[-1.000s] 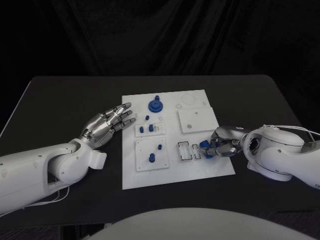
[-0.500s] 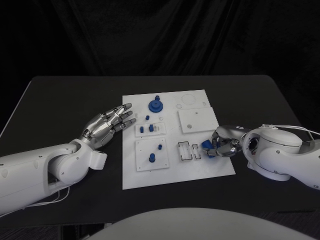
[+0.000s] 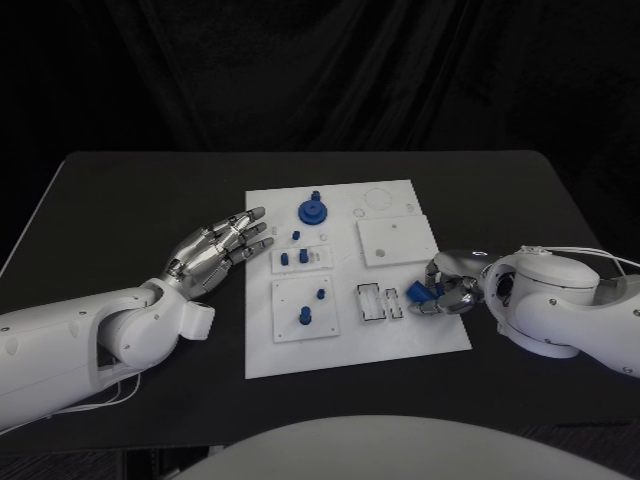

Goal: Assemble the parts on the task board

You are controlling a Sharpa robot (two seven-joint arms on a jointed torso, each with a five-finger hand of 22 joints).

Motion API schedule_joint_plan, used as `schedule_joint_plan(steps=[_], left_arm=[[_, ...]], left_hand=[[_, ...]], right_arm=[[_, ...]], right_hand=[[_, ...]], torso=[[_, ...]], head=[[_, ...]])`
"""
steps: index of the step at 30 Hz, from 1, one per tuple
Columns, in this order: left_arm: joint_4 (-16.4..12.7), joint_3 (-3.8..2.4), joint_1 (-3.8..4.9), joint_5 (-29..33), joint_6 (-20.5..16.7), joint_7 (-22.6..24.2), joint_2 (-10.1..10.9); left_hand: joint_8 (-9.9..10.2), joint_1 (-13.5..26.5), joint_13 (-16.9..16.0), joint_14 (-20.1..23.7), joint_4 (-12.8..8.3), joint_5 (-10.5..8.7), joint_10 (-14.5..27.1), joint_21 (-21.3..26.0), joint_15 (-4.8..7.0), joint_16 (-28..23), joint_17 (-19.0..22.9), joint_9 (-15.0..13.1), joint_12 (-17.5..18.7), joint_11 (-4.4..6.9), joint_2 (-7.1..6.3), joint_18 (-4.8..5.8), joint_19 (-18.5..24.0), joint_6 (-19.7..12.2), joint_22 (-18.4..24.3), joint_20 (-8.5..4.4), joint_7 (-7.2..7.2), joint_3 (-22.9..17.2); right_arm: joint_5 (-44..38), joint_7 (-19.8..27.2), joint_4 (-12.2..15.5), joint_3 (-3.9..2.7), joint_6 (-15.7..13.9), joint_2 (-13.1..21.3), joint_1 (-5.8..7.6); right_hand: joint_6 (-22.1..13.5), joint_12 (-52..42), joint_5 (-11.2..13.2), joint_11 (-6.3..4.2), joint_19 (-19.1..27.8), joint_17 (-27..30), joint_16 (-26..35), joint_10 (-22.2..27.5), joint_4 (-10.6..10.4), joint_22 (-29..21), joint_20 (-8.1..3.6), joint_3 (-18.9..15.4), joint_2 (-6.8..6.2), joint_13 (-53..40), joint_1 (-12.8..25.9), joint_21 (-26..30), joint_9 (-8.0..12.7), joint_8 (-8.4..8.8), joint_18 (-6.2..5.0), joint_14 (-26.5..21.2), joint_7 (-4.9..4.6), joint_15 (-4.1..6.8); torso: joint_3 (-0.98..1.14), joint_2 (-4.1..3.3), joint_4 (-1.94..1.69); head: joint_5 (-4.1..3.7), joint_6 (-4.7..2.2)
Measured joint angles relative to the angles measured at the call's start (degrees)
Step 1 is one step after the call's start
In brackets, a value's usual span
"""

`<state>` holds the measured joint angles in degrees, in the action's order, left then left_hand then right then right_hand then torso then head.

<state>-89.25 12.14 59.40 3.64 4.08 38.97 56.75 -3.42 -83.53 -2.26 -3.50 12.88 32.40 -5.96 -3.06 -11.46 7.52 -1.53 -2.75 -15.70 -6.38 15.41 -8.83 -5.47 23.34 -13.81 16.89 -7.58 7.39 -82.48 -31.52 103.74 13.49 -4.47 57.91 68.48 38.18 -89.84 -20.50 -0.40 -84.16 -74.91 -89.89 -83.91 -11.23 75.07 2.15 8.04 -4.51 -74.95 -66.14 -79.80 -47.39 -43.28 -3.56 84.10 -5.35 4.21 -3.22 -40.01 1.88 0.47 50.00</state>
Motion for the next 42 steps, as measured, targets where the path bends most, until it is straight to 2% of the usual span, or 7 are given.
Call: schedule_joint_plan(steps=[4, 10, 14, 17, 23, 28, 42], left_arm=[[0.0, 0.0, -0.06, 0.0, 0.1, 0.0, 0.0], [0.1, 0.0, -0.23, 0.0, 0.2, 0.0, -0.1], [0.1, 0.0, -0.27, 0.0, 0.2, 0.0, -0.1], [0.1, 0.0, -0.31, 0.0, 0.2, 0.0, -0.1], [0.1, 0.01, -0.4, 0.0, 0.3, 0.0, 0.0], [0.1, 0.01, -0.45, 0.0, 0.3, 0.0, 0.0], [0.2, 0.0, -0.52, 0.0, 0.3, 0.0, -0.1]], left_hand=[[0.0, 0.0, -0.1, 0.0, 0.1, 0.0, -0.1, 0.0, 0.0, 0.0, 0.0, 0.0, -0.2, -0.11, 0.0, 0.0, 0.0, 0.0, 0.0, 0.0, 0.0, -0.1], [0.0, 0.0, -0.1, 0.1, 0.0, 0.0, -0.3, 0.0, -0.14, 0.0, 0.0, 0.0, -0.4, -0.31, 0.0, 0.0, 0.0, 0.0, 0.0, 0.0, 0.0, -0.3], [0.0, 0.0, -0.1, 0.2, 0.0, 0.0, -0.4, 0.0, -0.21, 0.0, 0.0, 0.0, -0.4, -0.4, 0.0, 0.0, 0.0, 0.0, 0.0, 0.0, 0.0, -0.3], [0.0, 0.0, -0.1, 0.2, 0.0, 0.0, -0.4, 0.0, -0.21, 0.0, 0.0, 0.0, -0.7, -0.4, 0.0, 0.0, 0.0, 0.0, 0.0, 0.0, 0.0, -0.3], [0.0, 0.0, -0.1, 0.1, 0.0, 0.0, -0.4, 0.0, -0.34, 0.0, 0.0, 0.0, -0.7, -0.4, 0.0, 0.0, 0.0, 0.1, 0.0, 0.0, -0.14, -0.3], [0.0, 0.0, -0.1, 0.0, 0.0, 0.0, -0.4, 0.0, -0.43, 0.0, 0.0, 0.0, -0.7, -0.4, 0.0, 0.01, 0.0, 0.2, 0.0, 0.0, -0.21, -0.3], [0.0, 0.0, -0.2, 0.0, 0.0, 0.0, -0.4, 0.0, -0.43, 0.0, 0.0, 0.0, -0.7, -0.4, 0.0, 0.0, 0.0, 0.2, 0.0, 0.0, -0.21, -0.6]], right_arm=[[-0.3, -0.5, -0.1, -0.07, 0.6, -0.2, 0.07], [-0.5, -0.7, -0.2, -0.11, 1.0, -0.4, 0.11], [0.0, -0.3, -0.2, -0.12, 0.8, -0.3, 0.13], [0.7, 0.1, -0.2, -0.03, 0.2, -0.1, 0.13], [2.4, 1.3, 0.1, 0.22, -2.0, 0.7, -0.02], [4.5, 2.5, 1.6, 0.52, -4.6, 1.7, -0.33], [9.8, 4.7, 4.5, 0.65, -8.6, 0.9, -0.27]], right_hand=[[-0.6, 0.0, 3.3, 0.0, 0.2, 0.0, 0.0, 0.0, 0.5, 0.0, 0.16, 0.2, 0.46, 0.0, 0.9, 0.3, -0.8, 0.0, 0.0, -0.1, -0.1, -0.28], [-0.6, 0.0, 3.2, 0.0, 0.2, 0.0, 0.0, 0.0, 0.7, 0.0, 0.21, 0.1, 0.53, 0.0, 0.9, 0.3, -0.8, -0.01, 0.0, -0.1, -0.1, -0.28], [-0.1, 0.0, -8.1, 0.0, 0.2, 0.0, 0.0, 0.0, 1.2, 0.0, 0.21, 0.6, 1.0, 0.0, 0.4, 0.1, -0.8, -0.02, 0.0, -0.1, 0.43, -0.28], [0.4, 0.0, -11.4, 0.0, 0.2, 0.0, 0.0, 0.0, 0.7, 0.0, 0.21, 1.1, 1.0, 0.0, 0.4, -0.4, -0.8, -0.02, 0.14, -0.1, 0.91, -0.28], [0.4, 0.0, -13.6, -0.01, 0.2, 0.0, 0.0, 0.0, -0.4, 0.0, 0.21, 2.2, 1.53, 0.0, 1.0, -0.8, -0.2, 0.11, 0.92, -0.1, 0.95, -0.28], [0.4, 0.0, -12.3, -0.4, 0.2, 0.0, 0.0, -0.1, -1.4, 0.0, 0.2, 3.2, 2.43, 0.0, 1.9, -1.2, 2.7, -0.19, 0.92, -0.1, 0.94, 0.1], [1.1, 0.0, -3.8, -0.44, 0.2, 0.0, 0.0, 0.0, -5.2, 0.0, -0.21, 2.4, 4.4, 0.0, 4.0, -1.5, 2.3, -0.73, 0.91, -0.1, 0.31, 0.1]], torso=[[-0.01, 0.01, -0.01], [-0.01, 0.01, -0.01], [-0.01, 0.01, -0.02], [0.0, 0.0, -0.02], [0.0, 0.0, -0.02], [0.0, -0.01, -0.02], [0.0, -0.01, 0.01]], head=[[0.07, 0.0], [0.13, 0.0], [0.29, 0.0], [0.42, 0.0], [0.51, 0.0], [0.57, 0.0], [0.59, 0.0]])
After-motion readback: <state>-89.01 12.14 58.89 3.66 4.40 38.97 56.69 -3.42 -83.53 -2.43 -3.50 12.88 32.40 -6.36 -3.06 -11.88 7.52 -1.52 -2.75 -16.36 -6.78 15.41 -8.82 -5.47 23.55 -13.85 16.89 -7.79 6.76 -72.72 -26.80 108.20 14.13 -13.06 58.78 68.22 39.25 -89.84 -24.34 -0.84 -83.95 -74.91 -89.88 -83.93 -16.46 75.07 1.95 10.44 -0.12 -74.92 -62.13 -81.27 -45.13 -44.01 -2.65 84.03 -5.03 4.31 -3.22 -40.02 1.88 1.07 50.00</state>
